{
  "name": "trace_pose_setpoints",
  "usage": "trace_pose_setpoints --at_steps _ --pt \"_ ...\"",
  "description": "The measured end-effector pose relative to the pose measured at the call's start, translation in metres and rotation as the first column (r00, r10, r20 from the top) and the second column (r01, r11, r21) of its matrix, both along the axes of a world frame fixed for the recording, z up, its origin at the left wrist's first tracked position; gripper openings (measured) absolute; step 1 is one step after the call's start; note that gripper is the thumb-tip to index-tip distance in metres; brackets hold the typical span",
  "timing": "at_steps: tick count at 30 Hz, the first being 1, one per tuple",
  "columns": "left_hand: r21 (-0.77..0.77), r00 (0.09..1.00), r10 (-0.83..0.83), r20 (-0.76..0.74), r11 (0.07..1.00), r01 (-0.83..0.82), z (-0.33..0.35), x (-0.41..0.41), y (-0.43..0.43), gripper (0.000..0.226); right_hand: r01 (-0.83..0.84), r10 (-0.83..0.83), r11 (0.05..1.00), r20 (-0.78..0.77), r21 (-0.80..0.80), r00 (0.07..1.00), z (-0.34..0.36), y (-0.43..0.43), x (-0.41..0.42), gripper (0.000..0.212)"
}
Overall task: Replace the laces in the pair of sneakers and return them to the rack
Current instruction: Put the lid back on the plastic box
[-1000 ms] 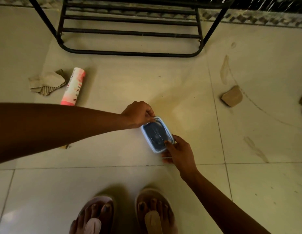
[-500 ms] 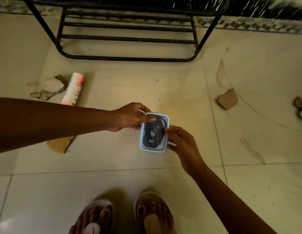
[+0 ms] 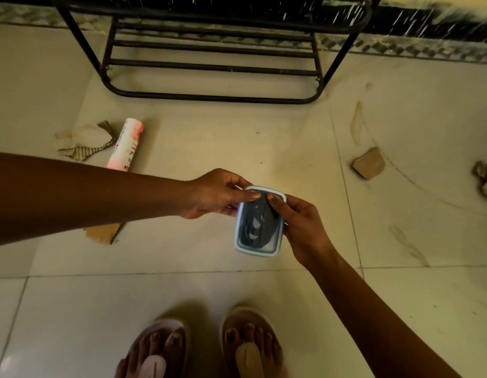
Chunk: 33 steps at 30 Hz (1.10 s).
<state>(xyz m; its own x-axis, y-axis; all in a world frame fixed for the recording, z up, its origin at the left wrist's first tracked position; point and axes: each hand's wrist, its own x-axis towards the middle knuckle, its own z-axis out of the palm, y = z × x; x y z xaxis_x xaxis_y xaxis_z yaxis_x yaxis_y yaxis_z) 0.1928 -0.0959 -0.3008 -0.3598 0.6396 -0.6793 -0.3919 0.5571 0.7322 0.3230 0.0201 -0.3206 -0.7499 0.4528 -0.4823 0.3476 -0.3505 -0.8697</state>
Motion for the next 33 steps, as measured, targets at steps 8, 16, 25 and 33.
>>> trace_pose_setpoints --at_steps 8,16,25,33 --pt "-0.058 0.994 -0.007 0.106 0.998 0.013 0.002 0.003 -0.006 0.031 -0.053 0.056 0.997 0.043 -0.065 0.998 0.008 0.009 0.002 0.019" --pt "-0.068 0.999 -0.022 -0.035 0.997 0.019 0.004 0.003 -0.012 0.027 -0.092 0.096 0.994 0.065 -0.06 0.993 0.007 0.006 0.003 0.01" --pt "-0.073 0.997 0.024 0.078 0.997 -0.019 0.005 0.01 -0.012 0.021 -0.091 0.101 0.991 0.1 -0.097 0.99 0.008 0.01 0.002 0.023" --pt "-0.058 0.999 0.028 -0.035 0.998 -0.03 0.007 0.01 -0.007 0.023 -0.095 0.1 0.994 0.118 -0.048 0.988 0.005 0.008 0.001 0.014"
